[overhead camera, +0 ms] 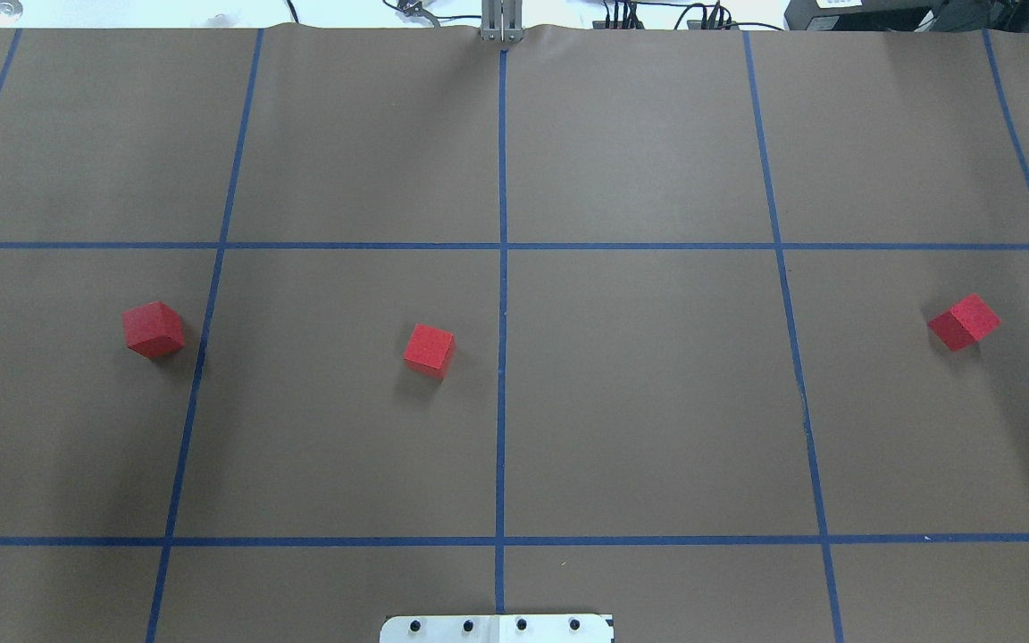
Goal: Form red blocks into L shape at center
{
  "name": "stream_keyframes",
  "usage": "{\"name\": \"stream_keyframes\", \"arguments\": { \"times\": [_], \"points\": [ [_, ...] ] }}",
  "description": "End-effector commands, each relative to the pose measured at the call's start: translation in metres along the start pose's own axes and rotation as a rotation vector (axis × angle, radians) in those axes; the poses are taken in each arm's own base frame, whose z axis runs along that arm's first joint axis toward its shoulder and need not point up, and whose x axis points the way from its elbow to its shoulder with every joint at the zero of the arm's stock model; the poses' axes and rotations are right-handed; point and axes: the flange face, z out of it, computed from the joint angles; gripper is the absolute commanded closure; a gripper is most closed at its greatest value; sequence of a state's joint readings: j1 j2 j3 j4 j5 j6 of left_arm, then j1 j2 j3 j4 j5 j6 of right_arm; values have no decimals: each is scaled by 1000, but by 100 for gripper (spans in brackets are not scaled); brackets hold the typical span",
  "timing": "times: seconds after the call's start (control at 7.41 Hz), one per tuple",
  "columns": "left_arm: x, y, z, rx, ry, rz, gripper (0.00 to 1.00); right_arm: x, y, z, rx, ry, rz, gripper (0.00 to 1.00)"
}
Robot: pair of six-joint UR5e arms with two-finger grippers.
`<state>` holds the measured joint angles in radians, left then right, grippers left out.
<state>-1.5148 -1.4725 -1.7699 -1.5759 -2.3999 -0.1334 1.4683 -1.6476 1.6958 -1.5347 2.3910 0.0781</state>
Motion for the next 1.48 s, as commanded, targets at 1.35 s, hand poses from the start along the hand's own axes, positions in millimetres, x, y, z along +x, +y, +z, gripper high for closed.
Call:
{"name": "stream_keyframes", "arguments": {
  "times": [1.35],
  "points": [
    [31, -6, -19, 65, 56, 9, 0, -141, -23, 108, 1, 62, -470, 10]
  ]
}}
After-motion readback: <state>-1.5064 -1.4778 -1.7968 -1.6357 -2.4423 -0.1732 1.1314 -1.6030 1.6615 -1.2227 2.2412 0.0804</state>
